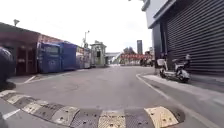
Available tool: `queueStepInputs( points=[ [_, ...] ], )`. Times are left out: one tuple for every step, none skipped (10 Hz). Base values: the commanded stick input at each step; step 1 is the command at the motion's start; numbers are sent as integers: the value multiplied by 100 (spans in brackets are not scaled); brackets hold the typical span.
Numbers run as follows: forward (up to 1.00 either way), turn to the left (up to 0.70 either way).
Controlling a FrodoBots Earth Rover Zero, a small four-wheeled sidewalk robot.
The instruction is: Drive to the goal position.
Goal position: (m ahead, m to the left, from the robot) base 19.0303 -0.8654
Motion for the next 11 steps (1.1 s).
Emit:
queueStepInputs(
  points=[
    [45, 0],
    [45, 0],
    [45, 0],
    [45, 0],
    [45, 0],
    [45, 0],
    [45, 0],
    [45, 0],
    [45, 0],
    [45, 0],
    [45, 0]
  ],
)
